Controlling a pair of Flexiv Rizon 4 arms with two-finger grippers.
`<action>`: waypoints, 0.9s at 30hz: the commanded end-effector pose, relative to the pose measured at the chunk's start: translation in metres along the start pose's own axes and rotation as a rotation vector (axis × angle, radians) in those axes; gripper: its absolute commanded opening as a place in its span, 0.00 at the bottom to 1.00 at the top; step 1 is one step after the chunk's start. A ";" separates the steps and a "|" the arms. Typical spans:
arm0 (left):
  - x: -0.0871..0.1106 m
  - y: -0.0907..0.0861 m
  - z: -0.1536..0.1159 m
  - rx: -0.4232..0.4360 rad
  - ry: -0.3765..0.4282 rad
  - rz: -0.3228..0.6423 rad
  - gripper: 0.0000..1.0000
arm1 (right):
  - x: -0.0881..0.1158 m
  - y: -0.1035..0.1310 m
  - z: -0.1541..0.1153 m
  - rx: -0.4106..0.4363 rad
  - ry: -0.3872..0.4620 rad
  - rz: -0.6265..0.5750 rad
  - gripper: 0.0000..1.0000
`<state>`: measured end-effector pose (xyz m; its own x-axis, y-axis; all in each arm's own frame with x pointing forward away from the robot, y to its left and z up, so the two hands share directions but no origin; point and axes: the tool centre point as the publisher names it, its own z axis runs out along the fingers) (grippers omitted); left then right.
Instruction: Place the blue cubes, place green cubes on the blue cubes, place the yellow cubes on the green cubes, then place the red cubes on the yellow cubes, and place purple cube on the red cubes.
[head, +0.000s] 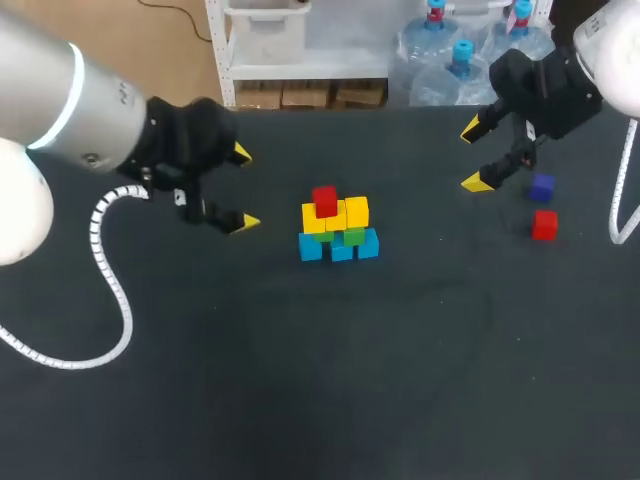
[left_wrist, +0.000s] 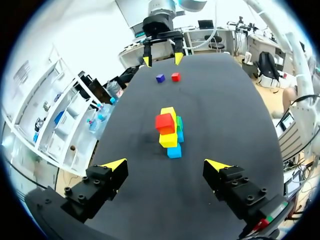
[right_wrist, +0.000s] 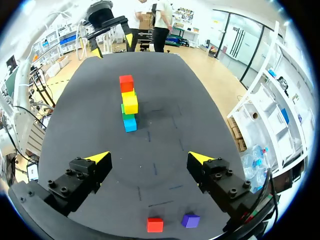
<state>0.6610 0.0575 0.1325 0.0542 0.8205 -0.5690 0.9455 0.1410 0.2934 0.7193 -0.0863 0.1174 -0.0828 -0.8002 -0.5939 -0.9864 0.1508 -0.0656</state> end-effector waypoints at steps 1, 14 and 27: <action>0.002 0.002 0.001 0.006 -0.047 0.002 1.00 | 0.000 0.000 0.001 0.000 -0.001 0.000 1.00; 0.007 0.029 0.001 0.074 -0.066 -0.049 1.00 | 0.000 0.000 0.001 0.000 -0.001 0.000 1.00; 0.034 0.031 -0.018 0.082 -0.097 -0.141 1.00 | 0.000 0.000 0.001 0.000 -0.001 0.000 1.00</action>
<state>0.6946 0.0900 0.1393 -0.0568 0.7529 -0.6557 0.9716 0.1927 0.1371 0.7193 -0.0863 0.1174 -0.0828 -0.8002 -0.5940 -0.9864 0.1508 -0.0656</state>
